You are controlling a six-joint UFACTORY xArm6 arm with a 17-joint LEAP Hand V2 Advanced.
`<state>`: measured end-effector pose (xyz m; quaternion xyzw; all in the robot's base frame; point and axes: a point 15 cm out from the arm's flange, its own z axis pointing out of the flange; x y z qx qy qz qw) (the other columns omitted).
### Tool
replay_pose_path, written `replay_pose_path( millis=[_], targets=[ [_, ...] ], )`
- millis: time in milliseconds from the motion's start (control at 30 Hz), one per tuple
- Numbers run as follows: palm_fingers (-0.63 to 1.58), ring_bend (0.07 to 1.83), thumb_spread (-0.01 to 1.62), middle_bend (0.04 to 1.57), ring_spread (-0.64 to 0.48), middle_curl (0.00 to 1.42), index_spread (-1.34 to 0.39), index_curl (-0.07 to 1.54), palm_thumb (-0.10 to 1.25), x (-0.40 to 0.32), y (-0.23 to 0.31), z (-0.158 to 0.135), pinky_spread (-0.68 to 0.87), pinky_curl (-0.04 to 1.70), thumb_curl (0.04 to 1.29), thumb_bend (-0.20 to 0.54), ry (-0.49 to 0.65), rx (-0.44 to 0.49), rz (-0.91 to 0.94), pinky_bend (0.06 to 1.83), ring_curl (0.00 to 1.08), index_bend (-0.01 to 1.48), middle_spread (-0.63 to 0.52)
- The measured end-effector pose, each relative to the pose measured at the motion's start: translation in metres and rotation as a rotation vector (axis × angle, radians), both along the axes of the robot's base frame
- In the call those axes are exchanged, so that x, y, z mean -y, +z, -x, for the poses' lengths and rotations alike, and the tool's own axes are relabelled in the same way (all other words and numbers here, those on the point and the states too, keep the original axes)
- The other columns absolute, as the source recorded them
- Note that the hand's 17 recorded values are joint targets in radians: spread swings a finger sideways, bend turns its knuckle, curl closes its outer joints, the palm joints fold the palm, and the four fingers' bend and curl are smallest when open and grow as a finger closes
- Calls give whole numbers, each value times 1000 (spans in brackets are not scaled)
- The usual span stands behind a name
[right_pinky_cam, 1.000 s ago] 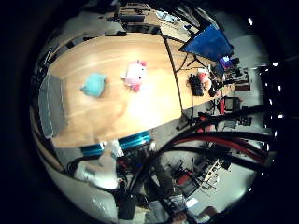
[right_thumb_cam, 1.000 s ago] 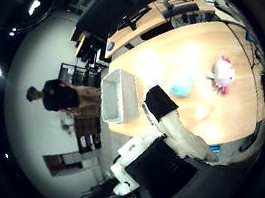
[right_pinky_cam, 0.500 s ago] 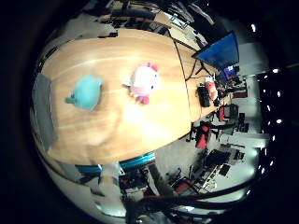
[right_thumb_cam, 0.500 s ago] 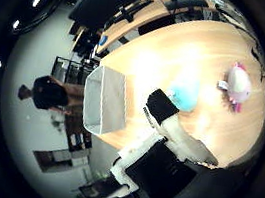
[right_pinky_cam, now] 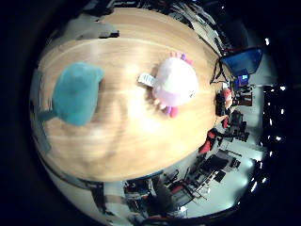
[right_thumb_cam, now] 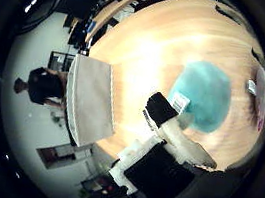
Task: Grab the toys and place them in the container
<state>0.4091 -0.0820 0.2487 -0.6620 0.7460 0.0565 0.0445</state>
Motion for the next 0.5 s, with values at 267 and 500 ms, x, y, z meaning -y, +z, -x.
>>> replay_pose_path(
  millis=[267, 500],
  targets=[
    [338, 691, 989, 298, -100, 404, -463, 372, 396, -8, -32, 0, 270, -8, 274, -41, 25, -72, -17, 994, 198, 196, -201],
    [371, 730, 967, 264, -113, 394, -447, 362, 369, -13, -46, 1, 226, 0, 275, -30, 42, -107, -14, 1024, 208, 162, -172]
  ],
)
